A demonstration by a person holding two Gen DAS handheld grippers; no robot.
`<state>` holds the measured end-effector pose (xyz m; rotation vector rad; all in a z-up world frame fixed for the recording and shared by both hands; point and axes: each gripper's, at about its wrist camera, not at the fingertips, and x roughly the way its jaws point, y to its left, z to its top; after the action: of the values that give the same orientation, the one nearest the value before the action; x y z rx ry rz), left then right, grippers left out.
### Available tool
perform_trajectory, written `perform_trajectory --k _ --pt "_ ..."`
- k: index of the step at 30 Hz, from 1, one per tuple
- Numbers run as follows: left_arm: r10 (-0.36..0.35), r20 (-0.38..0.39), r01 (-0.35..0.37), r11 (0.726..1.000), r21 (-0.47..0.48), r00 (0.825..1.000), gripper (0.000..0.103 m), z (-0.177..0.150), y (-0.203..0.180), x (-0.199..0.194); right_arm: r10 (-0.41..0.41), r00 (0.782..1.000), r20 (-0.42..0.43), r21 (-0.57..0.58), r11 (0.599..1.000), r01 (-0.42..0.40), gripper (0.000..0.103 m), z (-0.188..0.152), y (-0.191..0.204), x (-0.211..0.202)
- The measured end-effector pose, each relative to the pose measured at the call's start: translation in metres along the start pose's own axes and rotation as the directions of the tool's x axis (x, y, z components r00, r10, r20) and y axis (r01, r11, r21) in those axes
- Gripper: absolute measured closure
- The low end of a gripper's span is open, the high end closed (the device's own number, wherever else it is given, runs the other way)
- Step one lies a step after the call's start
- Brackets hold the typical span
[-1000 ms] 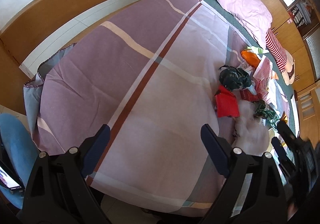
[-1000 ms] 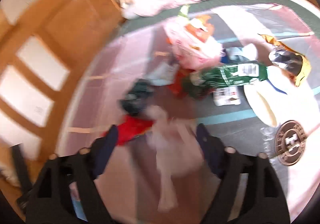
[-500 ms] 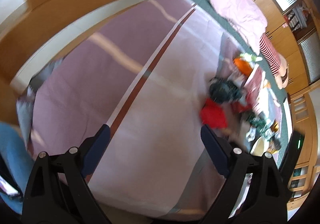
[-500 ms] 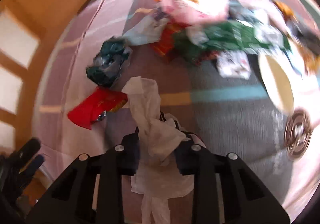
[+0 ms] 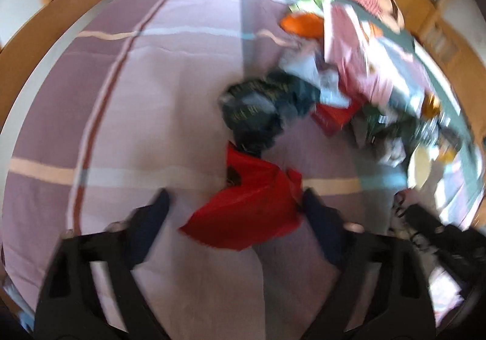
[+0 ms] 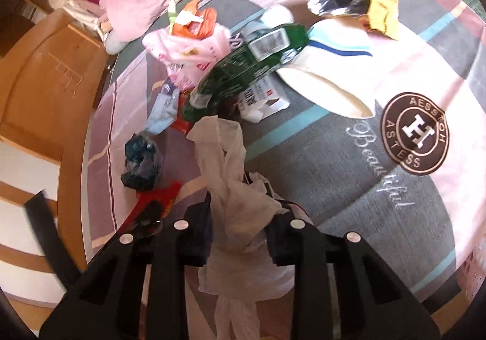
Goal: Collect trash
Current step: 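Lift the white tissue with the right tool while the left tool grasps the red plastic bag, then carry both items to the white trash bag and open both tools to drop them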
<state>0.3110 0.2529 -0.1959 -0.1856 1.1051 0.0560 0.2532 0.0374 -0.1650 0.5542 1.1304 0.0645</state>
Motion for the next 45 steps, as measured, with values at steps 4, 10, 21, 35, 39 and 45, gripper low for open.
perform_trajectory --k 4,10,21,35,39,45 --pt "-0.041 0.02 0.041 0.999 -0.005 0.999 0.069 -0.004 0.0 -0.004 0.002 1.0 -0.012 -0.041 0.999 -0.003 0.074 -0.002 0.003 0.0" --pt "-0.148 0.129 0.16 0.983 -0.092 0.981 0.071 -0.013 0.018 -0.05 0.012 1.0 0.015 -0.074 0.997 -0.011 0.074 0.004 0.004 -0.007" --pt "-0.424 0.261 0.442 0.897 -0.01 0.867 0.071 -0.036 -0.012 -0.123 0.177 0.966 0.19 -0.192 0.971 -0.14 0.074 -0.002 -0.052 -0.139" --pt "-0.751 -0.095 0.726 0.586 0.359 0.653 0.07 -0.146 -0.235 -0.189 -0.349 0.927 0.136 -0.007 0.936 0.353 0.043 -0.053 -0.283 -0.271" --pt "-0.741 -0.272 0.77 0.486 0.414 0.614 0.068 -0.19 -0.303 -0.181 -0.347 0.901 0.26 0.217 0.93 0.296 0.036 -0.055 -0.322 -0.319" --pt "-0.666 -0.416 0.783 0.493 0.379 0.62 0.029 -0.226 -0.355 -0.149 -0.41 0.823 0.392 0.288 0.905 0.313 0.029 -0.053 -0.332 -0.37"
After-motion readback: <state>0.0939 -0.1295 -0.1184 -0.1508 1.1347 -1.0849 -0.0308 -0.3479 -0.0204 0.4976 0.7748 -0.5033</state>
